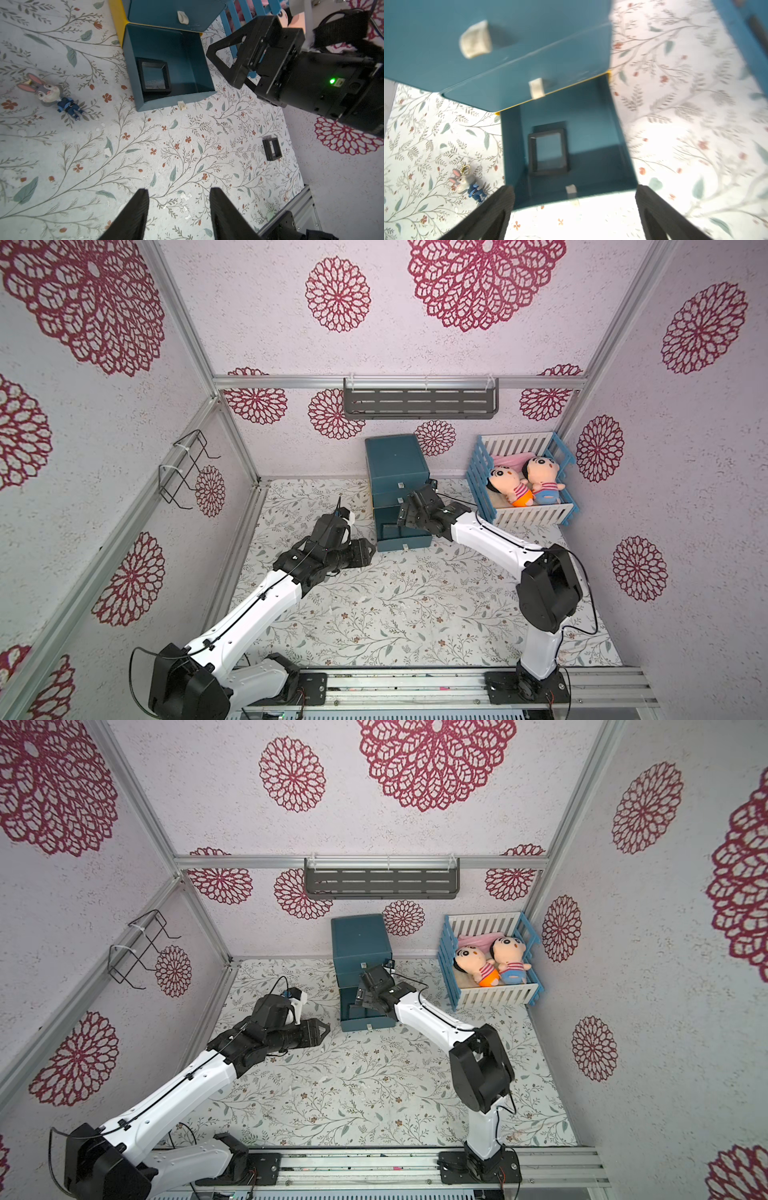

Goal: Place the brooch boxes into the drawer by color
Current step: Pick up the brooch box from the center of the board.

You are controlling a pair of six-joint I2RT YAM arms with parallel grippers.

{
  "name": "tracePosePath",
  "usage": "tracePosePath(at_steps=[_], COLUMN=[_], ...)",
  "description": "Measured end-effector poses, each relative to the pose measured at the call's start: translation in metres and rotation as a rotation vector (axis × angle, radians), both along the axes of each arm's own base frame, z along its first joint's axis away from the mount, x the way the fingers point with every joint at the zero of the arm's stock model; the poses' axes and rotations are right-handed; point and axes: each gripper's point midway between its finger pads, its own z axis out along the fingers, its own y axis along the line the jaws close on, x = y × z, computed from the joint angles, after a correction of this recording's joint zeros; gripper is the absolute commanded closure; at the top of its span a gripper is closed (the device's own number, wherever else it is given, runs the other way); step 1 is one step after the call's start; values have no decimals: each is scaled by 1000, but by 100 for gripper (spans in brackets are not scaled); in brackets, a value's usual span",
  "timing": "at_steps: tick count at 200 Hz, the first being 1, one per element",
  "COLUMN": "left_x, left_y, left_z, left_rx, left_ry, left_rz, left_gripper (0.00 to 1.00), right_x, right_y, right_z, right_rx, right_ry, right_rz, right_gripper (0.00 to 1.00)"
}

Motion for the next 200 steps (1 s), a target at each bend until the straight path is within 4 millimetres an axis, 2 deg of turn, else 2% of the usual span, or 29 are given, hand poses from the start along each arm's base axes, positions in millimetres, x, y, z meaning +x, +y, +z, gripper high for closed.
tracePosePath(at_steps=[11,31,55,68,84,124,200], left_x=[-2,-4,-7,-8,-12,-28,-42], left_y=[-9,-23,-36,-43,-55,-88,-134], left_z=[1,2,-1,-1,-2,-7,-12], left_rx=[9,25,36,41,52,75,82], left_ry=[-10,-21,-24,-31,-41,-78,-136], left_rz=[-42,-104,-160,-194,-256,-429,-601], left_gripper=[46,46,46,46,47,48,48], right_x=[-3,-15,-43,-61,-81,-115,-170], right_y=[-20,-65,-125,-153,-183,-232,-297], right_z=[-5,-26,-52,-56,-53,-46,-83], right_rx=[12,36,82,118,169,253,263], right_ry=[18,77,161,180,173,157,266], right_rz=[-62,-201,-387,-492,-613,-836,-1137], right_gripper=[1,1,1,3,6,3,1])
